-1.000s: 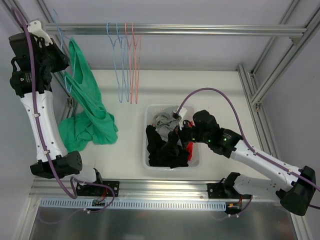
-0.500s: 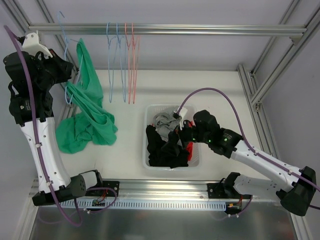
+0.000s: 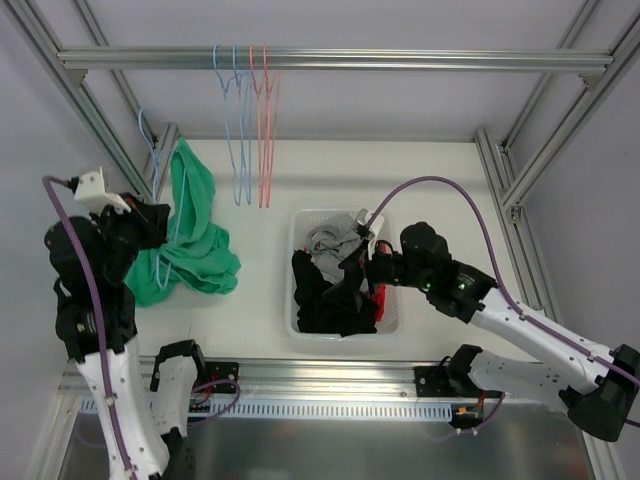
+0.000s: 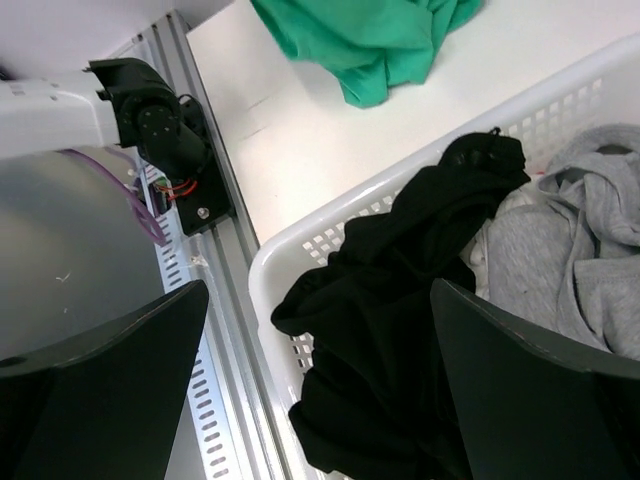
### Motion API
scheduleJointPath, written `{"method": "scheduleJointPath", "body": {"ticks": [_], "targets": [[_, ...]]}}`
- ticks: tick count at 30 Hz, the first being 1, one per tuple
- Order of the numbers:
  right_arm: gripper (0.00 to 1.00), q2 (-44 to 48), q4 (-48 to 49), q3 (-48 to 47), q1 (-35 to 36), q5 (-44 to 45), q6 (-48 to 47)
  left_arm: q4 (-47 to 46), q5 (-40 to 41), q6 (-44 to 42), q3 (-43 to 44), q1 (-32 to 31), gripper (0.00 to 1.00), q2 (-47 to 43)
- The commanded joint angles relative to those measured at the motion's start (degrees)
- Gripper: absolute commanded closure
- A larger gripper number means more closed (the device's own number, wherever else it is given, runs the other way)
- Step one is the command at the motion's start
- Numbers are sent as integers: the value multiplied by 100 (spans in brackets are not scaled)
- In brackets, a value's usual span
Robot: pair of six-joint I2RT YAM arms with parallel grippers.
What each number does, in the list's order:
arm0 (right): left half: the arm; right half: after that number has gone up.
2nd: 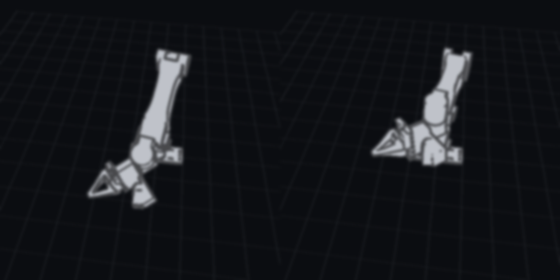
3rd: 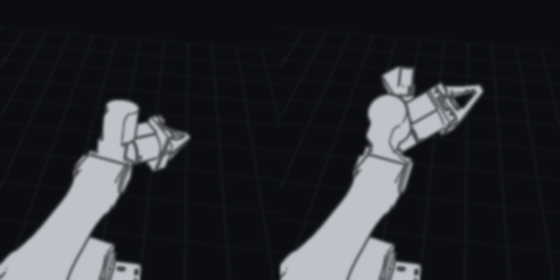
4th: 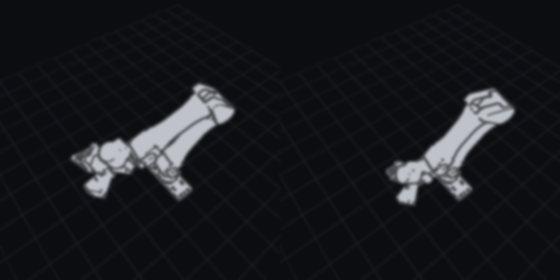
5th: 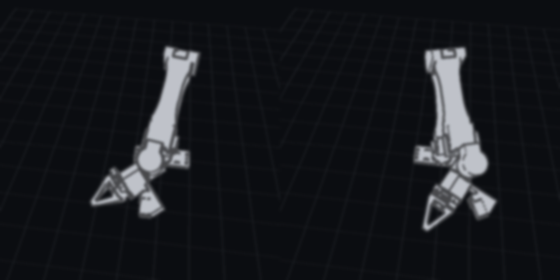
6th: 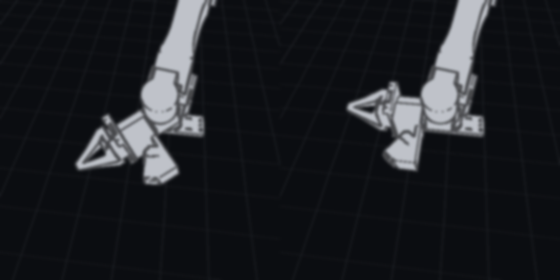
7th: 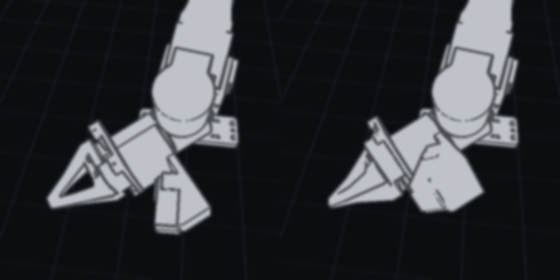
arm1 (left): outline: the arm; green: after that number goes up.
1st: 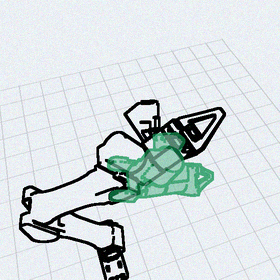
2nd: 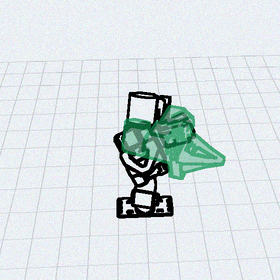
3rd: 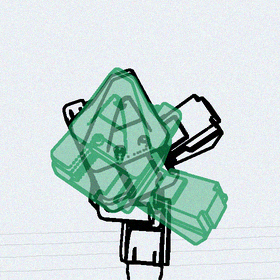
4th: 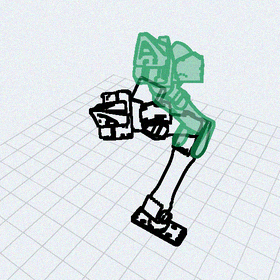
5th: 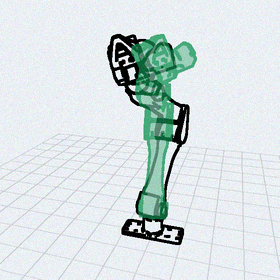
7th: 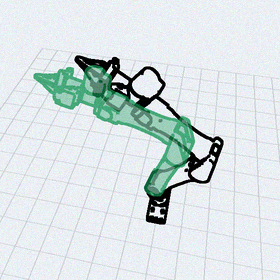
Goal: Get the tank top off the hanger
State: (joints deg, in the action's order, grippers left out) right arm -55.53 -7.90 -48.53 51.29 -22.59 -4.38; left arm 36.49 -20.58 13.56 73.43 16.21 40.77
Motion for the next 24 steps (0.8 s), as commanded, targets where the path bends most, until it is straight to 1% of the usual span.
{"method": "scheduleJointPath", "body": {"ticks": [1,2,3,4,5,6,8,9,10,12,13,17,20,21,23,24], "targets": [[0,270,675,142,-5,-237,130,-300,-253,278,-756,23,100,-1032],[0,288,754,212,-5,-228,157,-300,-445,392,-925,23,100,-1245],[0,306,851,265,-13,-220,218,-300,-586,436,-1101,23,100,-1656],[0,323,1147,318,-13,-246,245,-292,-727,480,-1398,23,100,-1852],[1,315,1290,431,-5,-272,271,-292,-1024,629,-1541,23,100,-2019],[1,306,1413,485,-13,-281,306,-292,-1219,708,-1707,23,100,-2395],[1,218,1782,573,-5,-281,298,-283,-1701,1042,-2147,14,100,-2749],[1,174,1879,590,-5,-272,245,-283,-1800,1139,-2305,23,100,-3124],[0,43,2037,582,-5,-194,219,-292,-1888,1340,-2576,23,100,-3320],[0,-107,2152,521,-5,-88,175,-283,-2203,1421,-2850,5,100,-3488],[1,-194,2266,494,-5,-9,122,-274,-2196,1586,-3165,-3,100,-3541],[1,-668,2688,397,-5,193,87,-283,-2512,1825,-3712,-21,100,-3734],[0,-1011,2794,161,-5,316,8,-283,-2740,1817,-3854,-152,100,-3805],[0,-1300,2820,82,-5,377,-36,-283,-2828,1791,-3845,-205,100,-3814],[3,-1609,2847,-138,-13,553,-237,-283,-2978,1746,-3783,-424,100,-3822],[4,-1906,2864,-217,-13,606,-273,-283,-3004,1729,-3748,-504,100,-3840]]}}
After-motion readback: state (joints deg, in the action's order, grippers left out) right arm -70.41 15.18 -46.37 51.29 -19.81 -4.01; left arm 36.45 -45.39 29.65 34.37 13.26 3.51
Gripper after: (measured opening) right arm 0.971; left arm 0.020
